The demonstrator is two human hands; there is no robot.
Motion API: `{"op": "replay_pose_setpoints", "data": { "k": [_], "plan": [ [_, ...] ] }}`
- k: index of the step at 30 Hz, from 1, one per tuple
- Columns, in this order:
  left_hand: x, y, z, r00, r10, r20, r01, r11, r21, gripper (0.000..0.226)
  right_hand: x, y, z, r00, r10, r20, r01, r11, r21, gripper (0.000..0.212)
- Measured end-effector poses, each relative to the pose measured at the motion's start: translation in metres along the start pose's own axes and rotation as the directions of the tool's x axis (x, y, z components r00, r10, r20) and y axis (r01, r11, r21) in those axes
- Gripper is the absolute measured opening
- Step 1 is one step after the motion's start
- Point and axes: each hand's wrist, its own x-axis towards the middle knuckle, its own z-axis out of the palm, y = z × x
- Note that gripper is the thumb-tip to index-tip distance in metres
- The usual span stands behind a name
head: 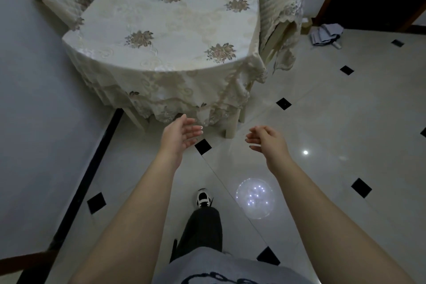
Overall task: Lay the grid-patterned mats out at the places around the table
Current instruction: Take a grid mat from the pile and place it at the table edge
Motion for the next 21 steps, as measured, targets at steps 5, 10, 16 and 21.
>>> {"op": "replay_pose_setpoints", "data": {
  "k": [5,10,16,21],
  "plan": [
    [0.071,0.046,0.015,1.000,0.004,0.010,-0.004,1.000,-0.031,0.030,0.068,-0.044,0.034,1.000,-0.015,0.002,0.015,1.000,-0.007,0.022],
    [0.138,0.097,0.019,1.000,0.008,0.019,-0.007,1.000,-0.021,0.029,0.131,-0.090,0.071,0.999,-0.035,-0.014,0.035,0.999,0.002,0.021],
    [0.197,0.142,0.039,0.998,0.016,0.053,-0.016,1.000,-0.005,0.032,0.186,-0.128,0.091,0.999,-0.047,-0.007,0.047,0.999,0.023,0.021],
    [0.237,0.159,0.059,0.999,0.008,0.051,-0.008,1.000,0.016,0.032,0.237,-0.151,0.093,1.000,-0.025,-0.015,0.026,0.999,0.035,0.020]
  ]
}}
